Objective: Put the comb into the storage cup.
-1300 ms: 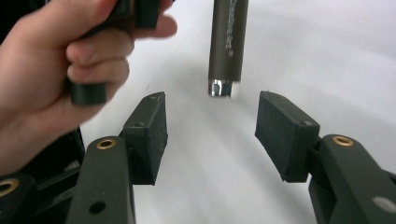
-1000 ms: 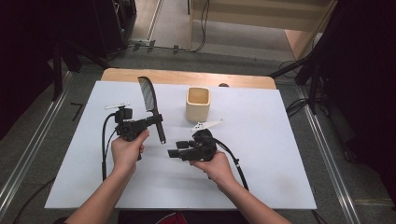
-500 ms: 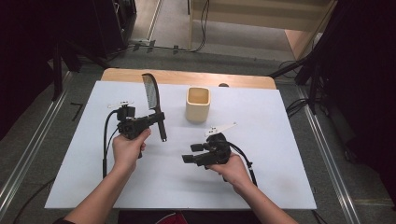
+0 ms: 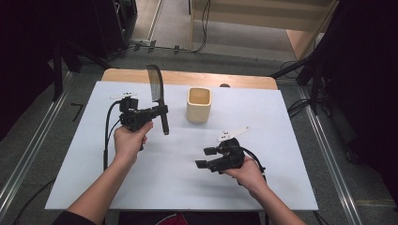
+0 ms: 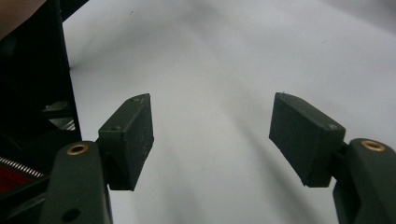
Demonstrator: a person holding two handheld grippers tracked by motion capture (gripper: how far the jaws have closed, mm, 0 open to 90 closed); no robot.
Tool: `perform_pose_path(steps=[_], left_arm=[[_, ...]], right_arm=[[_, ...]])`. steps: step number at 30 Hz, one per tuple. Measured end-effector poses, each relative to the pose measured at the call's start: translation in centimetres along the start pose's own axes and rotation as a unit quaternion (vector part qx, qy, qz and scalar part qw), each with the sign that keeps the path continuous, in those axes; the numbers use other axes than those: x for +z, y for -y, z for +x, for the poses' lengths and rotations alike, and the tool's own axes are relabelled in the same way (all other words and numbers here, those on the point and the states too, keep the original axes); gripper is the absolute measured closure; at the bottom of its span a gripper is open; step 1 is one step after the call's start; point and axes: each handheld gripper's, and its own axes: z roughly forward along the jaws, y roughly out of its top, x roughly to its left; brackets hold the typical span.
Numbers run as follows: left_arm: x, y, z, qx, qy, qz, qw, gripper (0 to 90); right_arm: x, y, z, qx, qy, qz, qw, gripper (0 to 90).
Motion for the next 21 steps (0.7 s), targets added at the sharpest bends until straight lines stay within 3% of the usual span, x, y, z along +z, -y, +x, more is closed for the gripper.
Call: perform_pose_path(steps=[7, 16, 21], left_arm=[[0.2, -1.4, -0.5, 0.01, 0.011, -0.001, 0.9999, 73.6], [0.9, -3.3, -1.8, 0.018, 0.036, -0.01, 0.9991, 73.6], [1.4, -4.4, -1.9, 0.004, 0.049, -0.02, 0.9986, 73.5]], right_arm=[[-1.6, 1.4, -0.4, -0.005, 0.018, 0.0, 0.9998, 28.5], [-3.0, 2.9, -0.7, 0.009, 0.027, 0.003, 0.9996, 28.5], [-3.7, 3.7, -0.8, 0.015, 0.036, 0.001, 0.9992, 28.3]])
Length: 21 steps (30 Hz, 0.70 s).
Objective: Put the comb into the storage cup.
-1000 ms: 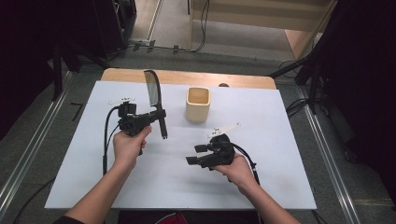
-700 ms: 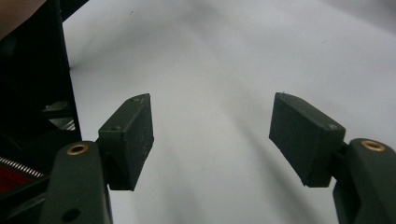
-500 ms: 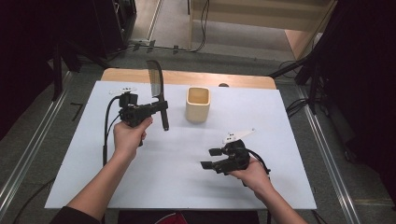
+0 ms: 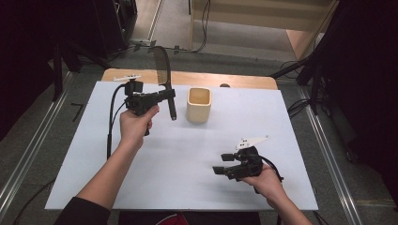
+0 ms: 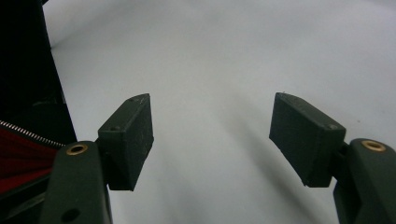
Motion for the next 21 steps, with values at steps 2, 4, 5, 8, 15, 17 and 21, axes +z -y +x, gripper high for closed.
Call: perform_pose_path(steps=[2, 4, 5, 8, 15, 17, 21], left_arm=[[0.2, -0.4, -0.2, -0.001, 0.002, -0.001, 1.0, 73.6], [0.5, -0.8, -0.5, 0.002, 0.004, 0.0, 1.0, 73.6], [0.7, -0.9, -0.6, 0.003, 0.005, 0.001, 1.0, 73.5], [1.5, -1.3, -0.8, 0.01, 0.006, 0.007, 0.9999, 73.6], [2.9, -2.1, -0.9, 0.014, 0.005, 0.014, 0.9998, 73.6], [3.3, -2.4, -1.1, 0.017, 0.006, 0.013, 0.9997, 73.6], [4.4, -3.0, -1.2, 0.025, 0.003, 0.013, 0.9996, 73.6]], right_arm=[[-0.3, 0.3, -0.1, 0.002, 0.001, -0.001, 1.0, 28.3], [-0.6, 0.6, -0.2, 0.002, 0.002, -0.002, 1.0, 28.2], [-0.8, 0.7, -0.2, 0.004, 0.004, -0.003, 1.0, 28.2], [-1.2, 1.1, -0.4, 0.008, 0.006, -0.006, 0.9999, 28.1], [-1.9, 1.9, -0.7, 0.015, 0.012, -0.008, 0.9998, 27.5], [-2.0, 2.0, -0.7, 0.015, 0.011, -0.009, 0.9998, 27.2], [-2.1, 2.1, -0.7, 0.015, 0.011, -0.014, 0.9997, 27.2]])
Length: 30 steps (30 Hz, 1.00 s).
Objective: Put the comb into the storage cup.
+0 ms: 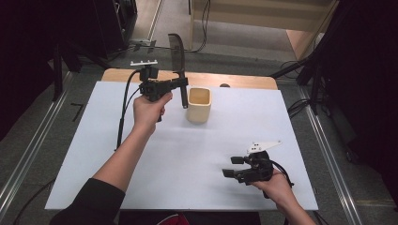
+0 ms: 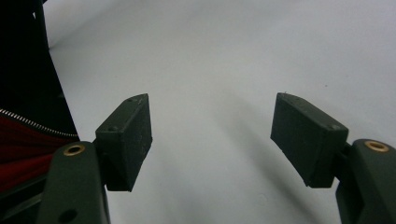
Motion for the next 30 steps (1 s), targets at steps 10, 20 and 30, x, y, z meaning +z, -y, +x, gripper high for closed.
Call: perform_pose_path(steps=[10, 20, 30], left_arm=[[1.8, -1.4, 0.3, 0.011, -0.007, -0.003, 0.9999, 73.6], [3.2, -2.2, 0.6, 0.008, -0.004, -0.02, 0.9998, 73.5], [5.1, -2.2, 1.0, 0.026, -0.019, -0.013, 0.9994, 73.5]], right_arm=[[-0.4, 0.2, -0.3, 0.002, 0.004, -0.003, 1.0, 27.1], [-0.2, 0.3, -0.4, 0.003, 0.003, -0.001, 1.0, 26.9], [-0.6, 0.5, -0.7, 0.007, 0.009, -0.003, 0.9999, 27.0]])
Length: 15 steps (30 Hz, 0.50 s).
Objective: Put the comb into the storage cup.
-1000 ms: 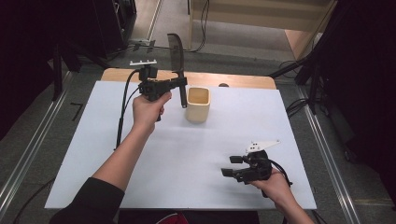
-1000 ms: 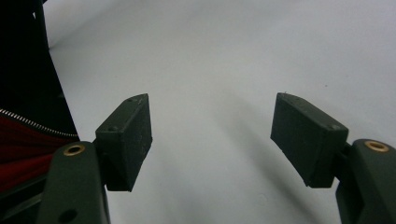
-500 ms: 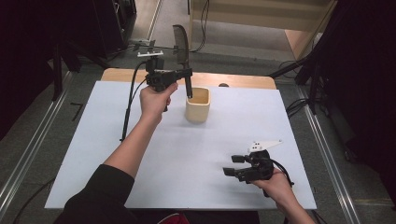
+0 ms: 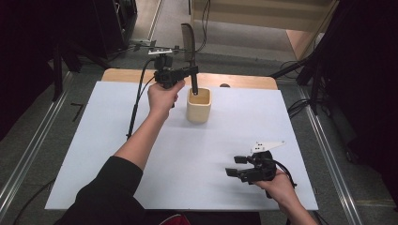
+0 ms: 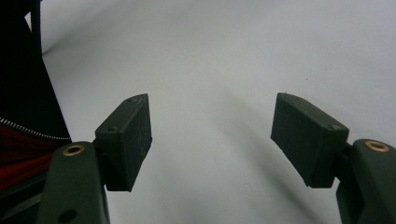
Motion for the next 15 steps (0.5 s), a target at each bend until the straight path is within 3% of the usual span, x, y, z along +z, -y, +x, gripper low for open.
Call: perform_pose_path(steps=[9, 15], left_arm=[[1.5, 0.5, 0.4, 0.012, -0.01, -0.001, 0.9999, 73.5], [2.2, 1.1, 0.4, 0.033, -0.01, 0.003, 0.9994, 73.5]], right_arm=[[-0.2, 0.0, -0.1, 0.006, -0.002, -0.005, 1.0, 26.9], [-0.2, 0.0, -0.1, 0.002, -0.004, -0.009, 1.0, 26.9]])
